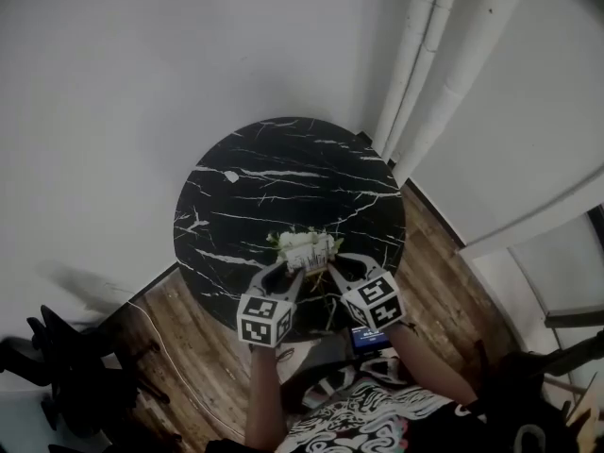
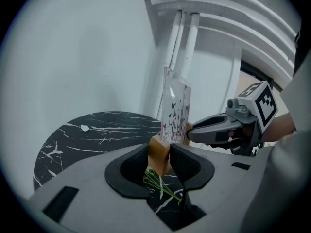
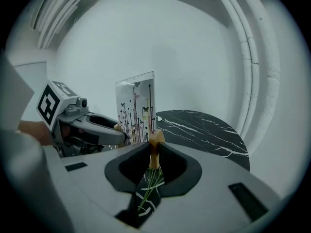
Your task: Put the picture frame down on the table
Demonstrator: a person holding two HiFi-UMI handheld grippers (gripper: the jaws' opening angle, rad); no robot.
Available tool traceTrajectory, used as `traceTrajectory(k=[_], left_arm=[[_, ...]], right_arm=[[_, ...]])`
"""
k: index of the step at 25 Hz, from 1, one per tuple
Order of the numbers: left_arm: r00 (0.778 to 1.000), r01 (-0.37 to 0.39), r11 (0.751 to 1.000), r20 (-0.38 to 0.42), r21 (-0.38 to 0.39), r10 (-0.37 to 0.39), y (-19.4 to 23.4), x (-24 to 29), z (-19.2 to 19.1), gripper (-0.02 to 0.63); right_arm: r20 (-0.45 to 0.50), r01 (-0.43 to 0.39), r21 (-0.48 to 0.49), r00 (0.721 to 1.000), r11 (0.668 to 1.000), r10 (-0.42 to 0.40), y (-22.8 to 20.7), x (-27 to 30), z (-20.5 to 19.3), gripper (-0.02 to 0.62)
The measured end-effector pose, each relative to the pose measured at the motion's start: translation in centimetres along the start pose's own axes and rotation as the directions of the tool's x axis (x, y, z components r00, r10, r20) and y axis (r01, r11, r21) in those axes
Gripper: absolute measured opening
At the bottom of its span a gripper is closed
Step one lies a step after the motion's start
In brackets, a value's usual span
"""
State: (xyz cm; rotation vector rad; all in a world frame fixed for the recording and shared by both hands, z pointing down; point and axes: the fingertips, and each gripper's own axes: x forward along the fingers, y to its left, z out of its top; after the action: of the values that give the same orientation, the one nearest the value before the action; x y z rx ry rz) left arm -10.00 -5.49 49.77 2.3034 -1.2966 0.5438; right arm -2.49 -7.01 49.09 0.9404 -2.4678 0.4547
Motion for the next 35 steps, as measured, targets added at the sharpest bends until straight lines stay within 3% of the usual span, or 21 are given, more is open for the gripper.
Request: traceTrajectory(k=[9,19,35], left_arm=[[0.999,0.035,0.999,0.001,-0.010,-0.035,4.3,1.8,1.4,0.149],[0.997,0.082,0.997,-0.004,0.002,-0.082,4.7,3.0,2.1,0.149],[0.998,0.068,0.997,-0.015,0.021,-0.067,6.0,4.0,3.3,0.149]], right_arm=[[-0.011,0.024,-0.017,1.000,1.000,-0.024,-1.0,4.1,2.2,0.057],[-0.001,0.055,0.006,0.998,0.998,-0.055,-2.1,4.5,2.7,0.057],[0.002,0.028,0.001,1.000,1.000,-0.028,-3.1,5.8,3.7,0.057]])
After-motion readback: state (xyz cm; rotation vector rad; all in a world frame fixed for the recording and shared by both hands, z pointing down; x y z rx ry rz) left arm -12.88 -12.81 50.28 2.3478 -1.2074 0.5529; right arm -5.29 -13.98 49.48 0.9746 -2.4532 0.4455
